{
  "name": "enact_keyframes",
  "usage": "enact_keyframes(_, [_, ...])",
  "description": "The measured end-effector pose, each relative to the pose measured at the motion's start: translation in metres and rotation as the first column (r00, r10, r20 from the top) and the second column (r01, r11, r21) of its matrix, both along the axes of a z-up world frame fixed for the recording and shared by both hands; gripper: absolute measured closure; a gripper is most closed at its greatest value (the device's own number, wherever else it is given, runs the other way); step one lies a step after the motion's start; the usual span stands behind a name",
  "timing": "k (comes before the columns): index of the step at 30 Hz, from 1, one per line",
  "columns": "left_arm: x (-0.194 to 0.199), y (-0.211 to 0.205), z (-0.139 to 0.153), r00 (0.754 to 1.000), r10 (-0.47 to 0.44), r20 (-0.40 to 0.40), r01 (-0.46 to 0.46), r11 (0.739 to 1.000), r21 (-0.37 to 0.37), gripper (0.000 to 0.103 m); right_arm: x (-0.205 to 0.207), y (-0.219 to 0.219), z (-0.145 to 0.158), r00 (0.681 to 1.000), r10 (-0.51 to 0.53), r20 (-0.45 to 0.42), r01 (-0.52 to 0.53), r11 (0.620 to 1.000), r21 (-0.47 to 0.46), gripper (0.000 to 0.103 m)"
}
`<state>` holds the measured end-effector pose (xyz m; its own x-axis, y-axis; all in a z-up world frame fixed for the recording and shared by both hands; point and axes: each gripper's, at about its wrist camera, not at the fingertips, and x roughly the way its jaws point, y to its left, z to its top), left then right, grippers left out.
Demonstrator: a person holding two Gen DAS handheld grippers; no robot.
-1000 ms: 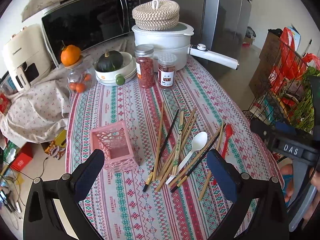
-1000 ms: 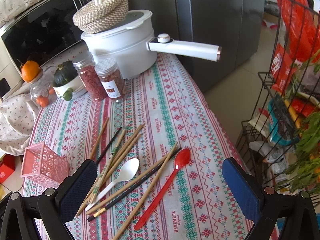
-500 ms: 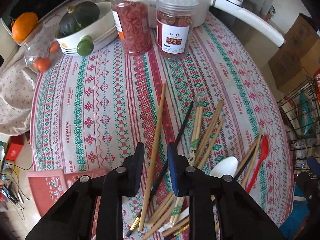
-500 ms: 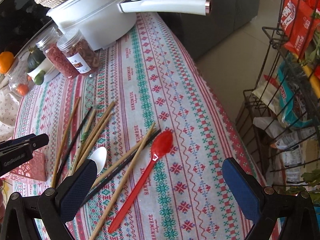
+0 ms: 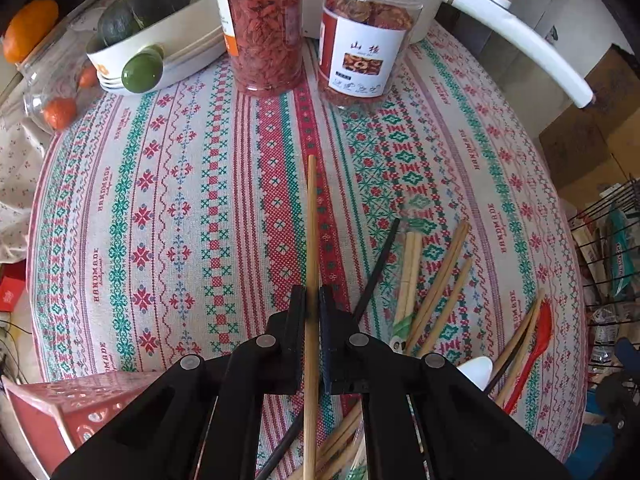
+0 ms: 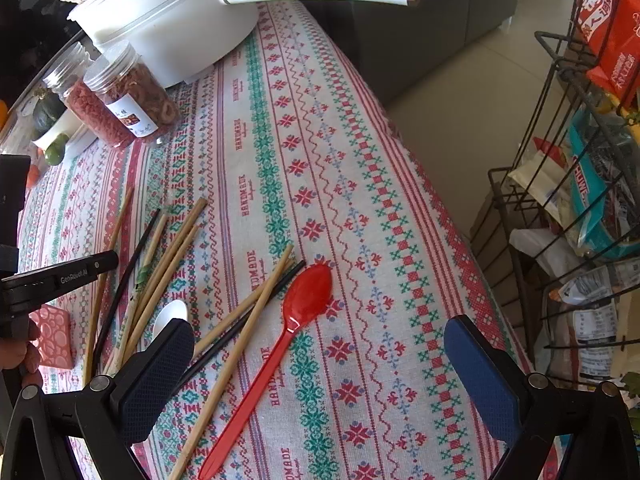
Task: Organize utensils
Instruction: 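Grasp a wooden chopstick with the left tool while the right tool grasps another chopstick, then carry both chopsticks over the pink basket and open both tools to drop them in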
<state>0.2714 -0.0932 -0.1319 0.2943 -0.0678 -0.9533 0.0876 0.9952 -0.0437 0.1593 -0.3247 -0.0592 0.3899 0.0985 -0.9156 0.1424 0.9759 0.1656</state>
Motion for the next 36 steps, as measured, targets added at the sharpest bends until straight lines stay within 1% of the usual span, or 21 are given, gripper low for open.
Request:
enact_keyframes(5, [-0.037, 0.000, 0.044, 0.991, -0.081, 0.107, 0.086, 0.995, -0.043, 0.097, 0.002, 0.002, -0.005, 1.000, 0.004, -0.011, -0.005, 1.000, -0.002, 0.001])
enact_keyframes(9, [-0.072, 0.009, 0.085, 0.972, -0.126, 0.201, 0.143, 0.987, -0.074, 0.097, 0.005, 0.005, -0.014, 0.999, 0.006, -0.039, -0.007, 1.000, -0.008, 0.001])
enact_keyframes(12, [-0.102, 0.026, 0.108, 0.955, -0.145, 0.259, 0.171, 0.982, -0.082, 0.097, 0.007, 0.007, -0.023, 0.998, 0.000, -0.056, -0.001, 1.000, -0.009, 0.002])
enact_keyframes(13, [-0.111, 0.032, 0.115, 0.951, -0.145, 0.275, 0.175, 0.981, -0.086, 0.097, 0.008, 0.008, -0.025, 0.998, -0.005, -0.062, 0.005, 1.000, -0.007, 0.006])
enact_keyframes(14, [-0.121, 0.038, 0.121, 0.946, -0.143, 0.290, 0.176, 0.980, -0.094, 0.097, 0.009, 0.007, -0.028, 0.998, -0.014, -0.069, 0.014, 1.000, 0.004, 0.012])
enact_keyframes(15, [-0.130, 0.044, 0.126, 0.943, -0.135, 0.303, 0.174, 0.979, -0.106, 0.097, 0.010, 0.007, -0.031, 0.997, -0.022, -0.074, 0.024, 0.999, 0.025, 0.015])
enact_keyframes(17, [-0.146, 0.058, 0.132, 0.939, -0.117, 0.323, 0.168, 0.976, -0.135, 0.097, 0.010, 0.008, -0.036, 0.995, -0.038, -0.090, 0.045, 0.996, 0.082, 0.026])
enact_keyframes(18, [-0.153, 0.064, 0.134, 0.937, -0.106, 0.334, 0.163, 0.976, -0.146, 0.097, 0.011, 0.009, -0.038, 0.994, -0.044, -0.097, 0.055, 0.992, 0.115, 0.029])
enact_keyframes(20, [-0.165, 0.075, 0.135, 0.932, -0.084, 0.353, 0.148, 0.976, -0.160, 0.097, 0.013, 0.014, -0.042, 0.993, -0.043, -0.106, 0.060, 0.985, 0.164, 0.045])
enact_keyframes(21, [-0.170, 0.080, 0.134, 0.931, -0.072, 0.358, 0.140, 0.976, -0.168, 0.097, 0.014, 0.018, -0.044, 0.993, -0.036, -0.108, 0.055, 0.982, 0.181, 0.049])
enact_keyframes(23, [-0.174, 0.089, 0.131, 0.933, -0.050, 0.355, 0.125, 0.974, -0.192, 0.097, 0.016, 0.026, -0.047, 0.994, -0.022, -0.111, 0.044, 0.980, 0.196, 0.063])
enact_keyframes(24, [-0.175, 0.094, 0.129, 0.935, -0.040, 0.351, 0.119, 0.972, -0.204, 0.097, 0.016, 0.030, -0.048, 0.993, -0.018, -0.114, 0.040, 0.979, 0.198, 0.066])
enact_keyframes(26, [-0.176, 0.100, 0.126, 0.937, -0.032, 0.348, 0.113, 0.970, -0.215, 0.097, 0.017, 0.038, -0.053, 0.992, -0.015, -0.127, 0.039, 0.982, 0.187, 0.078])
enact_keyframes(29, [-0.181, 0.105, 0.122, 0.941, -0.036, 0.337, 0.114, 0.971, -0.212, 0.097, 0.020, 0.041, -0.060, 0.989, -0.029, -0.148, 0.053, 0.985, 0.162, 0.086])
enact_keyframes(31, [-0.182, 0.107, 0.118, 0.944, -0.041, 0.327, 0.115, 0.971, -0.209, 0.097, 0.021, 0.040, -0.065, 0.986, -0.043, -0.162, 0.067, 0.987, 0.145, 0.088])
enact_keyframes(32, [-0.183, 0.107, 0.117, 0.944, -0.043, 0.326, 0.116, 0.972, -0.206, 0.097, 0.022, 0.040, -0.067, 0.985, -0.046, -0.167, 0.070, 0.988, 0.138, 0.091])
enact_keyframes(36, [-0.186, 0.111, 0.118, 0.942, -0.036, 0.334, 0.109, 0.973, -0.204, 0.097, 0.023, 0.045, -0.065, 0.990, -0.016, -0.140, 0.029, 0.996, 0.090, 0.091])
